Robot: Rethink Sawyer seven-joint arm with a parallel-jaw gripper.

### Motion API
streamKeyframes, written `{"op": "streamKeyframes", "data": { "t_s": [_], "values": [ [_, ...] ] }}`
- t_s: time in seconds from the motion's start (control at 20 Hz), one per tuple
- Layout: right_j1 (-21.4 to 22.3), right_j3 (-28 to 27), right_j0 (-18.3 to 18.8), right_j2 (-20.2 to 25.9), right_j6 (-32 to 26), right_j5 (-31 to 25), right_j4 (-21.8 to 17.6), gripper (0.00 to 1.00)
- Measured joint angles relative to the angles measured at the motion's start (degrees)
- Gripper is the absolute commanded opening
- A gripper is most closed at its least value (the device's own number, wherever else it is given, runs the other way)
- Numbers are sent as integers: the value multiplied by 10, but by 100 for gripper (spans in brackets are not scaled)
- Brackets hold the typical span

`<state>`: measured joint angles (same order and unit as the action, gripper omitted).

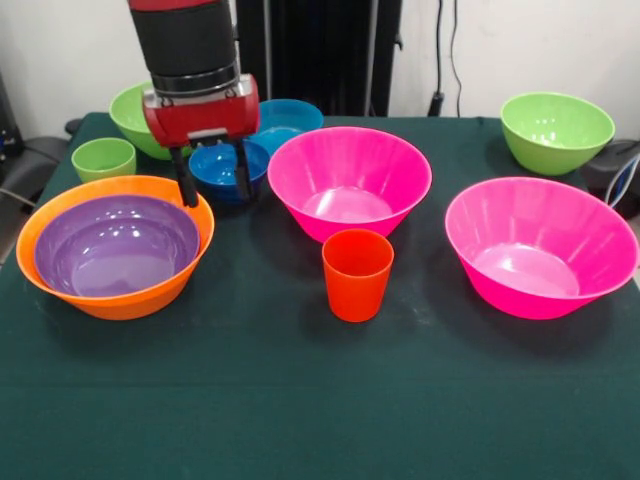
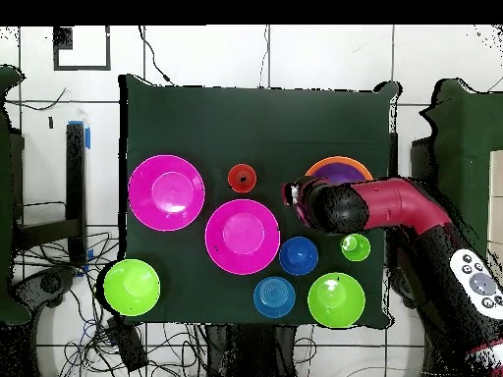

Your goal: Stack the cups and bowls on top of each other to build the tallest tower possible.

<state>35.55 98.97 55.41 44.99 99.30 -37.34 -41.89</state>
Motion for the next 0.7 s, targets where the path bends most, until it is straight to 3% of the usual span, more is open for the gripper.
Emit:
{"op": "streamKeyframes", "data": {
  "t_s": [0.7],
  "values": [
    [-52,-6,-15,-21,0,31,-24,100]
  ]
}}
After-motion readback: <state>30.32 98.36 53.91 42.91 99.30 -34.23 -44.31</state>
